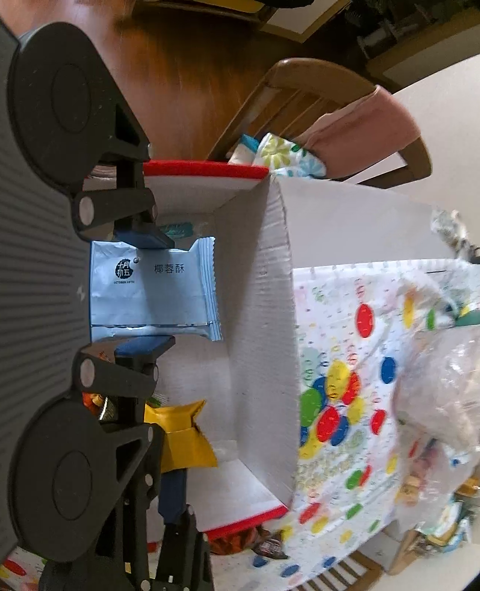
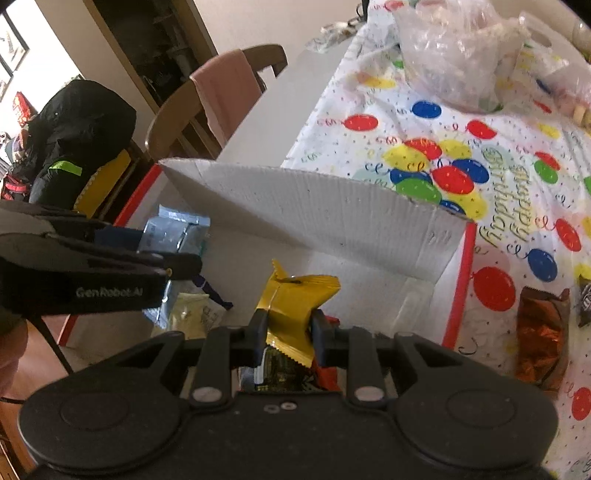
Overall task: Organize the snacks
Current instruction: 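Open the right tool dropping the yellow candy while the left tool drops the blue-white packet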
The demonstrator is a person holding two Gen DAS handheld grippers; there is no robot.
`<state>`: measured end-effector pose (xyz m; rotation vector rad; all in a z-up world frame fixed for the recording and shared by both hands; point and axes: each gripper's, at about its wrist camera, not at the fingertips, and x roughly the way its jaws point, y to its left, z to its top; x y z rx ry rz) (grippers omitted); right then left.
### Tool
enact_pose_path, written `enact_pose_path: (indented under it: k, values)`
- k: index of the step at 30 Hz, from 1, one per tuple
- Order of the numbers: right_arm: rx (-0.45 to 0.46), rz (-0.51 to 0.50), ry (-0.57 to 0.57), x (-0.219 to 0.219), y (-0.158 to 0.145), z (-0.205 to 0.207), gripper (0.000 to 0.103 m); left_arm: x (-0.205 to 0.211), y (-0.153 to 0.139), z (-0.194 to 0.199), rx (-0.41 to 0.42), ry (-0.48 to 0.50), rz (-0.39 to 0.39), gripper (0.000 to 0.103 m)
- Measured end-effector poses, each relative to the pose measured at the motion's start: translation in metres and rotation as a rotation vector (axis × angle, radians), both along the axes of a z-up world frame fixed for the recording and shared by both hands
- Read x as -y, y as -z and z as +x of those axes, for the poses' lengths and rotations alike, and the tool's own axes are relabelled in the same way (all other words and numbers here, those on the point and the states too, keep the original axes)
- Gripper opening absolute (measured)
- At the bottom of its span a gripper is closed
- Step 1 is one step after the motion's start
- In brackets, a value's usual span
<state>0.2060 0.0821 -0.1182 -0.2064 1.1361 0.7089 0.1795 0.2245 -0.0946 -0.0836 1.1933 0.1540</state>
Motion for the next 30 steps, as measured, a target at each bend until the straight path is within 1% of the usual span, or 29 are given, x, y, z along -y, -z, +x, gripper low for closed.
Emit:
enact_pose_path:
  k: [9,13,16,19,20,22,23,29,30]
  values:
    - [-0.046,-0.03,0.006,-0.005,0.011,0.008,0.024,-0.001,0.023,0.016,-0.133,-0.008,0.001,0.048]
    - [-0.047,-0.039,0.002,-0.006,0.012,0.007,0.028,-0.002,0.027,0.017,-0.149,-0.01,0.004,0.048]
    - [-0.043,-0.036,0.004,-0.005,0.011,0.007,0.029,-0.001,0.026,0.016,-0.146,-0.008,-0.001,0.048]
    - [-0.033,-0.03,0.009,-0.003,0.009,0.006,0.031,-0.002,0.023,0.013,-0.126,-0.009,-0.003,0.049]
    - [-0.029,-0.027,0.01,-0.003,0.007,0.006,0.031,-0.002,0.02,0.011,-0.116,-0.009,-0.002,0.05]
    - [-0.019,-0.021,0.013,-0.001,0.004,0.004,0.032,-0.001,0.016,0.008,-0.094,-0.008,-0.007,0.056]
    - [-0.014,-0.018,0.014,0.0,0.002,0.003,0.033,-0.001,0.013,0.006,-0.083,-0.009,-0.008,0.057]
    - [0.014,0.004,0.02,0.007,-0.012,-0.004,0.039,0.002,-0.003,-0.011,-0.016,-0.008,-0.008,0.059]
    - [0.017,0.009,0.023,0.008,-0.015,-0.005,0.04,0.002,-0.006,-0.014,-0.004,-0.009,-0.01,0.061]
